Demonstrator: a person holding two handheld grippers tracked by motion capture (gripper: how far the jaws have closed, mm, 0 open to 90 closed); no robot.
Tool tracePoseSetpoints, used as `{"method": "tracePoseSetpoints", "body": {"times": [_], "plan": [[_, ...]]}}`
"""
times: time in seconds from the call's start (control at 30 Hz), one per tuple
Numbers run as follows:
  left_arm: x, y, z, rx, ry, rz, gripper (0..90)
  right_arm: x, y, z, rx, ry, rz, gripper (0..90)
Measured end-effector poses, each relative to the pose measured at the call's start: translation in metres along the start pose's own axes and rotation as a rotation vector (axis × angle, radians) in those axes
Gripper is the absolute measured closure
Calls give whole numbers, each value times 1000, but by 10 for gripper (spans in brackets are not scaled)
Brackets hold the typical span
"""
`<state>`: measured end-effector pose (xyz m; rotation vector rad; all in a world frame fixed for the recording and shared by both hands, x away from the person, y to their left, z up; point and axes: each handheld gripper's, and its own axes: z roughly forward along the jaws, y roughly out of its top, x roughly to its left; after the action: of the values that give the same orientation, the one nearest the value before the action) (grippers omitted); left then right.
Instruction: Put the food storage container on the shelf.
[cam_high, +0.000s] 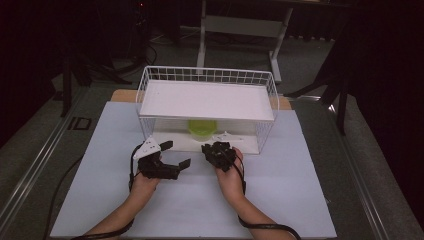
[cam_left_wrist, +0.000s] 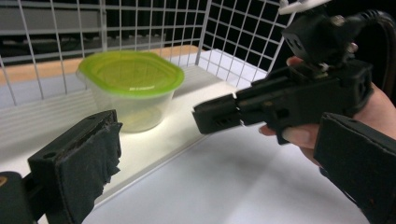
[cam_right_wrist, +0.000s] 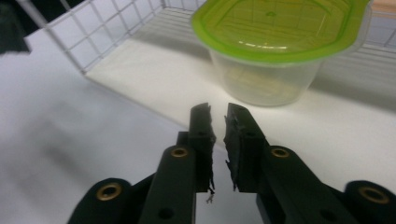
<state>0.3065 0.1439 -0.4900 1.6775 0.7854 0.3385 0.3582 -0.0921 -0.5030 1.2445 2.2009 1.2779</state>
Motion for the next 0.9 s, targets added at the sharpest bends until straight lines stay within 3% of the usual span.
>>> {"method": "tracePoseSetpoints", "body": {"times": [0.1,0.33,0.4,0.47,0.6,0.7,0.9], "plan": [[-7,5,-5,1,-14,39,17,3,-3,-16,-24,4,-45,669],[-13,6,-14,-5,-34,27,17,4,-6,-36,-59,16,-43,500],[-17,3,-16,2,-43,28,17,3,-8,-46,-84,55,-45,426],[-17,2,-17,1,-47,25,17,2,-9,-52,-109,65,-44,353],[-21,-3,-18,8,-60,19,17,2,-13,-60,-117,86,-101,214],[-23,-3,-20,11,-69,24,17,3,-19,-63,-109,97,-121,202],[-25,-6,-27,11,-77,16,18,2,-25,-71,-116,132,-98,163]]}}
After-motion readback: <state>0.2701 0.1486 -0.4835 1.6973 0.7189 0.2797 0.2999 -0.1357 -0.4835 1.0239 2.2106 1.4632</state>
